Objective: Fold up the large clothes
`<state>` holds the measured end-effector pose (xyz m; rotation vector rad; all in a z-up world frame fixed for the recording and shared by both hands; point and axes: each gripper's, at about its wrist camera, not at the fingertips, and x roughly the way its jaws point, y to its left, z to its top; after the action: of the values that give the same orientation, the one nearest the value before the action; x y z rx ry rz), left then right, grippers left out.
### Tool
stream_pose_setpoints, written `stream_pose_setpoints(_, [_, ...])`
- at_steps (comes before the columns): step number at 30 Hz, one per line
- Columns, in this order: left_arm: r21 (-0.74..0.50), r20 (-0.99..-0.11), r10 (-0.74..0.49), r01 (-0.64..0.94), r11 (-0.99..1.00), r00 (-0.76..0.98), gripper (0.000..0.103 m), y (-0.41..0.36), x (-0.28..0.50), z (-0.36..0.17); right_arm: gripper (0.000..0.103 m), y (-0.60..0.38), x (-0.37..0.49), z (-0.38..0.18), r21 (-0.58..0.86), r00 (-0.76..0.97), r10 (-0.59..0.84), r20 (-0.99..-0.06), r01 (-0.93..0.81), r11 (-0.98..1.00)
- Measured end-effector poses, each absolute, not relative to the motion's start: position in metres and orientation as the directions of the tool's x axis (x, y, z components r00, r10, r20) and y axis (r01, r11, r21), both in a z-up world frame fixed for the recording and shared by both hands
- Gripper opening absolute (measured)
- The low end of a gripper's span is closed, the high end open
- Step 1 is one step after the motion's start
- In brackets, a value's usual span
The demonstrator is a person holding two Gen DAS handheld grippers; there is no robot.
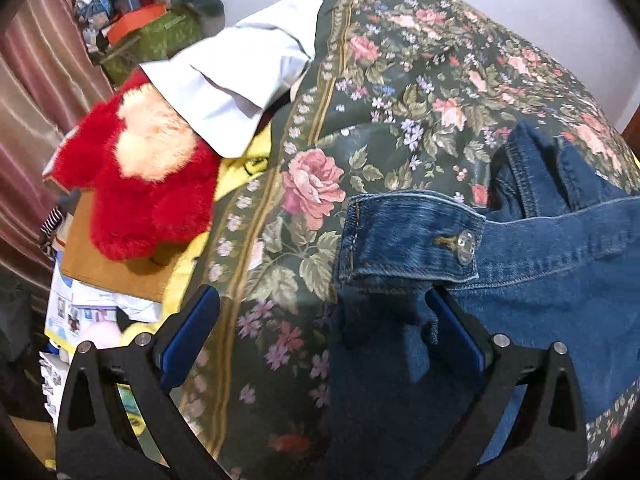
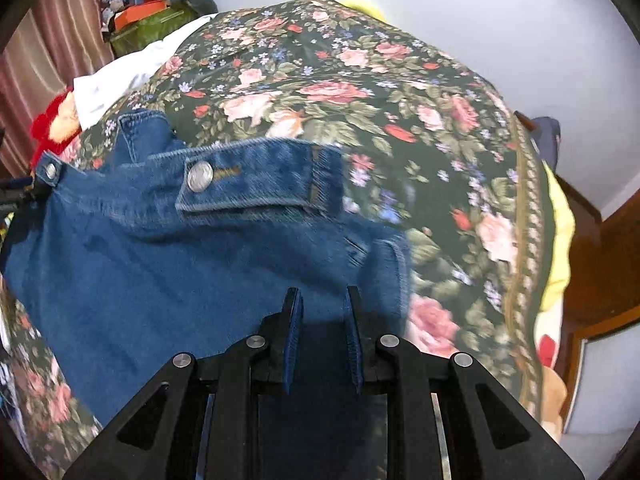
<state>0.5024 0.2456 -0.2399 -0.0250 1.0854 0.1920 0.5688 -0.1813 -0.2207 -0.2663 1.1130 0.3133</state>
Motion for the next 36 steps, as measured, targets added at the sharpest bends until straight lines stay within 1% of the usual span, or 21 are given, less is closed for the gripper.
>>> stream_pose_setpoints(3, [0.126,-0.866,0.195,-0.178,0.976,0.46,0.103,0.241,0.491,-0.226,0.019,-0.19,0.562,-0.219,-0.058,0.397,0.103,-0.912,-0.374,0.925])
stream_pose_setpoints(5, [0.165,-0.835,0.237,-0.186,0.969,0.496,0.103,0.238,0.475,-0.21,0.019,-0.194,0.559,-0.217,-0.049,0.39,0.104,-0.915,-0.363,0.931])
stream_pose_setpoints(7, [0.178,-0.808,0.258,-0.198,0.964,0.529,0.103,0.237,0.461,-0.195,0.019,-0.195,0.554,-0.211,-0.051,0.393,0.092,-0.915,-0.339,0.939])
stream_pose_setpoints(10, [0.144,-0.771,0.25,-0.223,0.964,0.585,0.103,0.237,0.435,-0.17,0.019,-0.192,0.541,-0.197,-0.073,0.416,0.072,-0.907,-0.322,0.944])
stream_pose_setpoints(12, [0.119,-0.749,0.236,-0.226,0.967,0.618,0.103,0.234,0.417,-0.158,0.019,-0.187,0.528,-0.184,-0.072,0.436,0.09,-0.895,-0.34,0.938])
stream_pose_setpoints(14, [0.103,-0.728,0.233,-0.232,0.967,0.645,0.103,0.23,0.404,-0.151,0.019,-0.18,0.518,-0.173,-0.075,0.457,0.105,-0.883,-0.358,0.931])
stream_pose_setpoints(17, [0.096,-0.68,0.259,-0.267,0.959,0.686,0.103,0.219,0.379,-0.145,0.019,-0.166,0.499,-0.155,-0.079,0.495,0.135,-0.858,-0.387,0.919])
stream_pose_setpoints(19, [0.079,-0.668,0.255,-0.273,0.959,0.7,0.103,0.212,0.366,-0.147,0.019,-0.157,0.488,-0.145,-0.066,0.51,0.165,-0.844,-0.404,0.912])
stream_pose_setpoints(22, [0.063,-0.673,0.249,-0.282,0.957,0.696,0.103,0.203,0.351,-0.157,0.019,-0.143,0.473,-0.134,-0.048,0.525,0.206,-0.826,-0.429,0.902])
stream_pose_setpoints(25, [0.018,-0.706,0.223,-0.297,0.955,0.672,0.103,0.2,0.344,-0.176,0.019,-0.127,0.463,-0.132,-0.025,0.525,0.238,-0.817,-0.445,0.895])
stream_pose_setpoints(28, [-0.057,-0.754,0.206,-0.374,0.926,0.623,0.103,0.202,0.338,-0.205,0.019,-0.109,0.457,-0.14,-0.03,0.514,0.236,-0.825,-0.457,0.889])
stream_pose_setpoints(32, [-0.184,-0.8,0.121,-0.433,0.882,0.587,0.103,0.202,0.334,-0.24,0.019,-0.086,0.459,-0.164,-0.059,0.479,0.212,-0.852,-0.489,0.87])
stream_pose_setpoints(36, [-0.343,-0.812,-0.036,-0.426,0.837,0.583,0.102,0.196,0.336,-0.264,0.019,-0.071,0.467,-0.209,-0.083,0.397,0.154,-0.905,-0.519,0.851])
